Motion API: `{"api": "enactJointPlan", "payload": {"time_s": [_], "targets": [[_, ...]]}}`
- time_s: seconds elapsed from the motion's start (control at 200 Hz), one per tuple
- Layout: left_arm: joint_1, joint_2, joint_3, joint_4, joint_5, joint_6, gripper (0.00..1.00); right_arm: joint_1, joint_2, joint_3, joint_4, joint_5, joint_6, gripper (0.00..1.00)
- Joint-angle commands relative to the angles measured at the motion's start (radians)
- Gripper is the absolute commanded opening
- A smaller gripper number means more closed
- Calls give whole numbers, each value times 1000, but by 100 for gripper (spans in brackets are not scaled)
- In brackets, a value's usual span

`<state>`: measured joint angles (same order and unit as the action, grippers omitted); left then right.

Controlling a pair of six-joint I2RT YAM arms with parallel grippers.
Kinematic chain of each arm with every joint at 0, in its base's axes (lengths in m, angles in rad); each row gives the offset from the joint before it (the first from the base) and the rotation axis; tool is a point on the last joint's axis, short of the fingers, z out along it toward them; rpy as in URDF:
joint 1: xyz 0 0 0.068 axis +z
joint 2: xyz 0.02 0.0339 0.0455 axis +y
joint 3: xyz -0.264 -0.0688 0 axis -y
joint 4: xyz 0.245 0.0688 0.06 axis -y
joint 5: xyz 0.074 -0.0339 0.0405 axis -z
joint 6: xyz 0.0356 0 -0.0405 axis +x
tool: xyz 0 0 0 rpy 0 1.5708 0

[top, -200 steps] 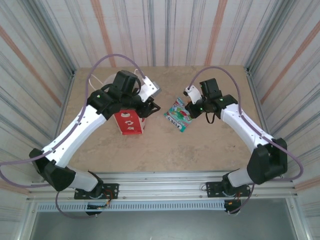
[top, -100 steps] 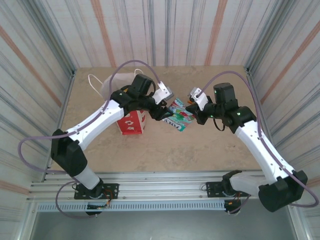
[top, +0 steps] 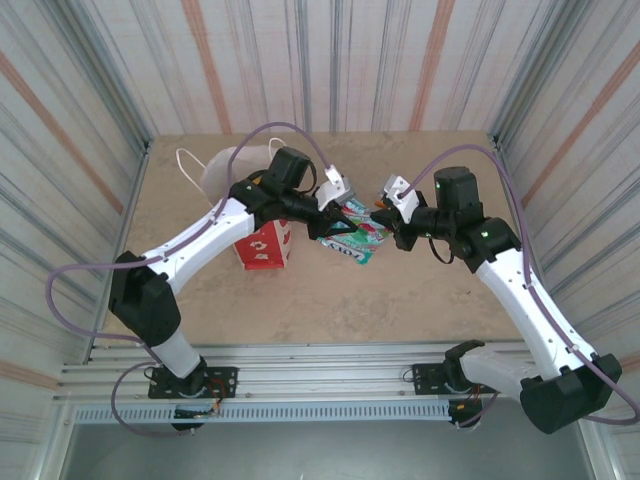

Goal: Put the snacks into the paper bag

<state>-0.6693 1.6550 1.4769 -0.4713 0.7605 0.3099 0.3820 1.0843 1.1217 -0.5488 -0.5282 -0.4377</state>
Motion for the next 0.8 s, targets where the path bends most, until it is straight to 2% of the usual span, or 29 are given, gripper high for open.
{"api": "enactJointPlan", "payload": {"time_s": [0.0,0.085,0.15,0.225,0.321,0.466,0.596,0.792], "targets": [[-1,-29,3,-23,50,11,13,3,-29,-5,67,-15,0,0],[14,-47,18,-48,46,-11,10,3,-41,-19,101,1,22,0],[22,-70,36,-76,4,-33,8,1,-60,-40,149,30,56,21],[27,-103,68,-123,-66,-44,8,-9,-81,-64,207,69,107,41],[33,-148,128,-197,-184,-68,6,-35,-90,-88,263,94,182,53],[73,-206,238,-300,-343,-144,5,-68,-88,-102,289,83,272,56],[144,-244,327,-369,-406,-226,5,-66,-58,-104,285,71,311,56],[217,-272,463,-465,-585,-274,5,-56,-17,-102,281,65,335,56]]}}
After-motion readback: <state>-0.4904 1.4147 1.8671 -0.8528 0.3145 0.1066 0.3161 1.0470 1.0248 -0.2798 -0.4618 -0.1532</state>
